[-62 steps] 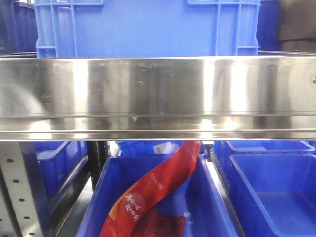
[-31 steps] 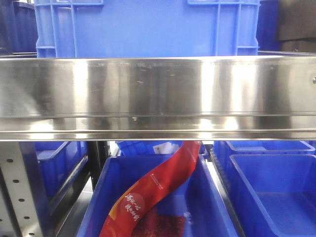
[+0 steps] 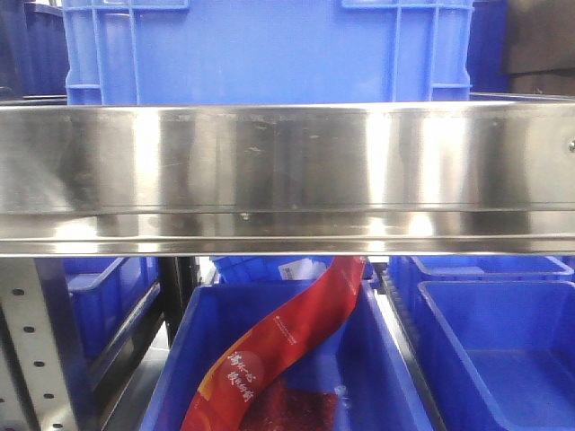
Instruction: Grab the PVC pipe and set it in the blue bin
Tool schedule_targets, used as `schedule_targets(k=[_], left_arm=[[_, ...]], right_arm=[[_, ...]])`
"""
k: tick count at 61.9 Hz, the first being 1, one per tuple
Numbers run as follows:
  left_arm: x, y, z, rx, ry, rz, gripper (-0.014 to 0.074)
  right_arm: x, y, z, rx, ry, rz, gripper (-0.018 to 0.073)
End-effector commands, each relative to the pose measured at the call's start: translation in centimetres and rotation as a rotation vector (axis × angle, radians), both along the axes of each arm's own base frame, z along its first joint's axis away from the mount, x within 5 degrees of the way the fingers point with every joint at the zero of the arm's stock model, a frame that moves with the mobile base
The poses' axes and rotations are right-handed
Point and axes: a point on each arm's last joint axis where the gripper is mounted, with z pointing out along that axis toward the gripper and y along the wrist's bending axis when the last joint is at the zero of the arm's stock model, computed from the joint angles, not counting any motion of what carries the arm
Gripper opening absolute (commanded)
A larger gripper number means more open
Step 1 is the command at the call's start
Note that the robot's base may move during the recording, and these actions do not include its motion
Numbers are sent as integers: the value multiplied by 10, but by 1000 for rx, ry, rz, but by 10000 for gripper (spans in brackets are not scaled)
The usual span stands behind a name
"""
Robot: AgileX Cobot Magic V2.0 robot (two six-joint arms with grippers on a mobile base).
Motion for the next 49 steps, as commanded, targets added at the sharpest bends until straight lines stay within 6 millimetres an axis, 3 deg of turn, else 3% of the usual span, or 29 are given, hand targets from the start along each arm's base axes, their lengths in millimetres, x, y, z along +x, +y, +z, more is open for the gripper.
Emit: schedule_targets(k=[1,15,21,32,49], left_arm=[[-1,1,3,-6,-27,6,-111],[-1,1,3,-6,-27,6,-111],[-1,1,3,-6,-27,6,-111],[-1,1,3,-6,-27,6,-111],[-1,1,3,-6,-27,6,-111]], right_arm=[[-1,-1,2,1,-27,-7,-167],[-2,-1,0,-73,-51,-15,-167],[-6,-6,-9,-120,-65,-52,-167],[-12,-16,-40,-126,-95,-156,-167],[-25,-23,-103,-122,-51,-222,-167]])
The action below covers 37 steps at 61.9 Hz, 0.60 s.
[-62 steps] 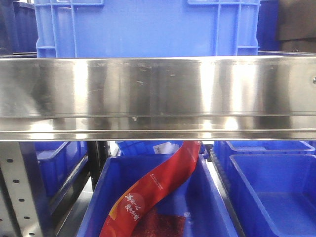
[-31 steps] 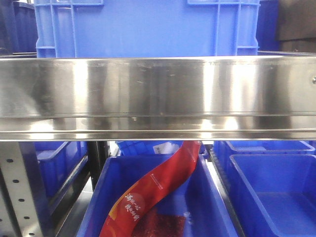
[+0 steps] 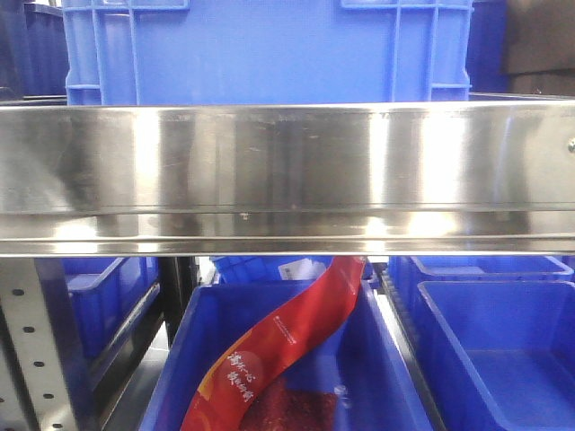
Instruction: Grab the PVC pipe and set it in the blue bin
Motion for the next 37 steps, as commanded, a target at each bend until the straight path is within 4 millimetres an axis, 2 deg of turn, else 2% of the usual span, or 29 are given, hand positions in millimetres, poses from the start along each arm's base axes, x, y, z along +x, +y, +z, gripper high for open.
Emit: schedule_targets(k=[1,16,23,37], left_arm=[[-1,1,3,-6,-27,6,-111],[-1,1,3,-6,-27,6,-111],[-1,1,3,-6,-27,6,-111],[-1,1,3,-6,-27,6,-111]], right_arm=[[-4,-1,-14,-6,-28,-11,-167],[-15,-3,-51,-2,-76,-15,-167],[-20,-3,-50,2,-121,-15,-167],[-21,-3,-53,-17,-86,-21,-167]])
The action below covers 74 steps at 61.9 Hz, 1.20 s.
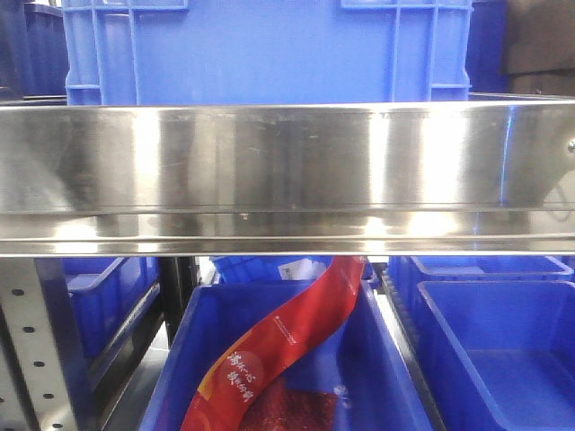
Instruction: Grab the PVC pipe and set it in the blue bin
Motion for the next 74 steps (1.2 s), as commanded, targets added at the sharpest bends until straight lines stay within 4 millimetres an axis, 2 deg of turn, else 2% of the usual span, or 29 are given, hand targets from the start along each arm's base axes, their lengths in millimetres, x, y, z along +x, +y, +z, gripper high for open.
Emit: schedule_targets(k=[1,74], left_arm=[[-1,1,2,-5,-25,6,-111],[-1,1,2,-5,-25,6,-111]], right_arm=[[0,-1,0,-18,-8,-14,-167],[0,-2,0,-61,-6,-48,-167]])
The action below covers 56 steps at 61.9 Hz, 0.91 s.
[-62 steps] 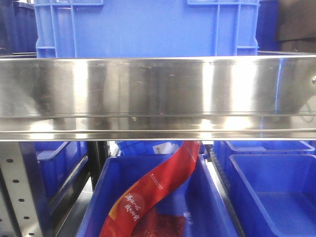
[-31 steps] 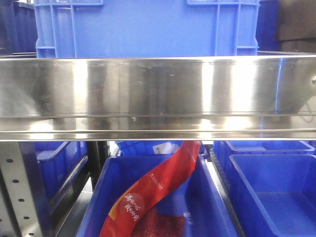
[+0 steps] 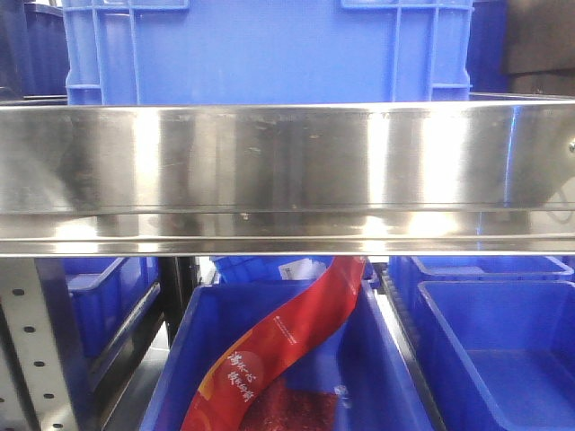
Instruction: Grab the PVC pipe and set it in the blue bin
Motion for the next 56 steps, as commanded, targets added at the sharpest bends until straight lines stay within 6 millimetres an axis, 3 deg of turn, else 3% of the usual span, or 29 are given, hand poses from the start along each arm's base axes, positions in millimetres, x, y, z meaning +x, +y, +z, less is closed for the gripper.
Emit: schedule_targets(k=[1,41,49,56], left_arm=[[-1,1,2,-5,-25,6,-111],[-1,1,2,-5,-25,6,-111],[-9,4,-4,9,-35,18,-111],[-18,10,-25,67,-29,56,-111]], right_arm=[[0,0,1,-20,-13,-7,-167],[0,0,1,-20,-13,-7,-167],[0,0,1,-20,-13,-7,-167],[0,0,1,-20,-13,-7,-167]])
